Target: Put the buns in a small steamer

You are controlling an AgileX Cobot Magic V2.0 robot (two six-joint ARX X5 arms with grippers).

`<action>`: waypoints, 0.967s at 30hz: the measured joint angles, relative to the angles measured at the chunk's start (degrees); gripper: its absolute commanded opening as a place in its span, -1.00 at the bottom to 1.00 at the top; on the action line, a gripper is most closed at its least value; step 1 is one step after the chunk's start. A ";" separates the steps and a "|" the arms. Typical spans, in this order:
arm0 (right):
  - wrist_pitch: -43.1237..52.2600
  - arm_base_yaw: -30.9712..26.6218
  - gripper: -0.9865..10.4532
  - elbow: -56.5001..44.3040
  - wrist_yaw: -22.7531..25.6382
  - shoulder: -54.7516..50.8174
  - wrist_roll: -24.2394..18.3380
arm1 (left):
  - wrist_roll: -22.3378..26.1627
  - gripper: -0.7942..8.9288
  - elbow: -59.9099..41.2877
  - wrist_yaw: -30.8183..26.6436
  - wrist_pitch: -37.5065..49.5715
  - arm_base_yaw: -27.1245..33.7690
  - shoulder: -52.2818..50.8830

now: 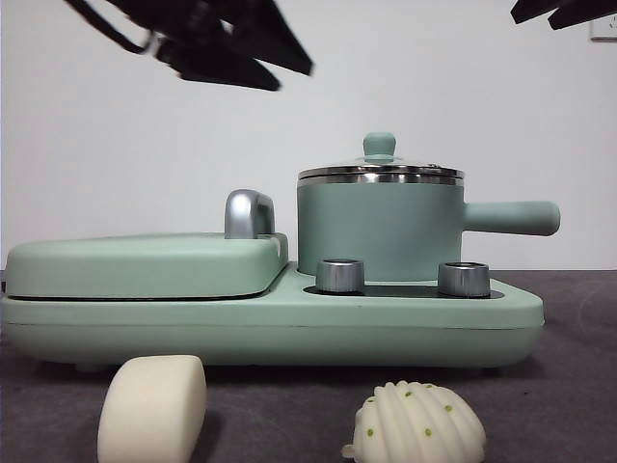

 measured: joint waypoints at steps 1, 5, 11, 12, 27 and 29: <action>0.00 0.00 -0.29 0.00 0.00 0.00 0.00 | -0.02 -0.26 1.33 -0.04 0.17 -0.48 1.66; 0.00 0.00 -0.29 0.00 0.00 0.00 0.00 | -0.04 -0.26 7.06 -0.15 0.15 -2.10 7.85; 0.00 0.00 -0.29 0.00 0.00 0.00 0.00 | -0.13 -0.26 14.14 -0.17 0.26 -3.19 15.47; 0.00 0.00 -0.29 0.00 0.00 0.00 0.00 | -0.13 -0.26 14.95 -0.17 0.28 -3.34 16.46; 0.00 0.00 -0.29 0.00 0.00 0.04 0.00 | -0.13 -0.27 16.15 -0.20 0.17 -4.35 21.84; -0.02 0.00 -0.29 0.00 0.00 0.04 0.00 | -0.13 -0.27 16.15 -0.20 0.11 -4.44 21.84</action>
